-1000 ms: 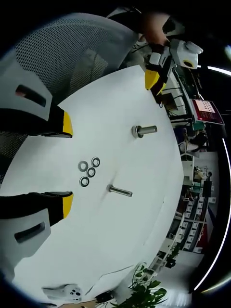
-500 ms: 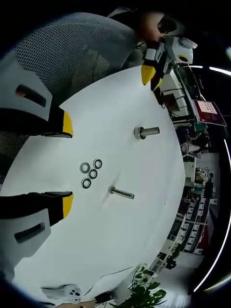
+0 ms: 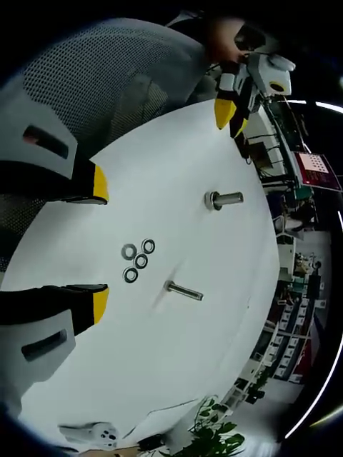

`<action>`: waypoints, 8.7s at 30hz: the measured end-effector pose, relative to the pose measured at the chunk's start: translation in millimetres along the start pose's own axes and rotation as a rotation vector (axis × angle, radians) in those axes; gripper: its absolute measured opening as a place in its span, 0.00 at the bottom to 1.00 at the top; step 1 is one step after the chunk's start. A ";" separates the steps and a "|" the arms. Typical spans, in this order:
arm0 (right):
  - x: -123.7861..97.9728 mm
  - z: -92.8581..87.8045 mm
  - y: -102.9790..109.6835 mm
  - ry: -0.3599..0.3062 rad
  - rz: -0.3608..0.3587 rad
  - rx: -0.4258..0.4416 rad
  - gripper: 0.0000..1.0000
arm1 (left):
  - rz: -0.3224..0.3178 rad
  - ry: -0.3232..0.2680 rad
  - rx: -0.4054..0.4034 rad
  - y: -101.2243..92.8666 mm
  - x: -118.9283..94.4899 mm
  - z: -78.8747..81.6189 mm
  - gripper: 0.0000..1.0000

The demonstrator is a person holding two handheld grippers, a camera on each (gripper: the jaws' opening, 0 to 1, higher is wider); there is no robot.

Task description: Place the washer onto the threaded stud by aligning its center hole with the stud, sliding it down to the base, and recovering from edge contact or off-axis alignment until the washer reaches the visible bottom stop.

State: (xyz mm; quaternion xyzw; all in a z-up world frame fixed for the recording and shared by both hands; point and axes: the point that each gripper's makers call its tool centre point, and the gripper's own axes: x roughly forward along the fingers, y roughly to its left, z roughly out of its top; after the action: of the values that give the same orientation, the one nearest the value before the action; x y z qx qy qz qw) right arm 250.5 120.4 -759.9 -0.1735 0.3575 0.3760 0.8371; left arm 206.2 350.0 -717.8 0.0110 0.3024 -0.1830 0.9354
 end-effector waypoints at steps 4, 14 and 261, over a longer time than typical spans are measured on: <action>-0.3 -1.6 -2.2 0.010 0.005 0.022 0.48 | -0.002 -0.004 0.017 -1.3 -0.8 0.9 0.31; 0.6 -0.6 -13.6 0.068 0.013 -0.079 0.48 | -0.010 -0.015 0.008 -1.1 -2.5 1.5 0.30; 70.7 70.5 -56.1 0.412 0.235 -0.527 0.14 | 0.041 0.066 0.002 13.0 -0.3 -17.3 0.29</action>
State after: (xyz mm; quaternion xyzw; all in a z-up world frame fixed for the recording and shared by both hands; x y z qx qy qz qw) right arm 358.4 158.7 -761.9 -0.4133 0.4270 0.5064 0.6248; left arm 200.8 364.5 -732.9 0.0241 0.3327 -0.1638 0.9284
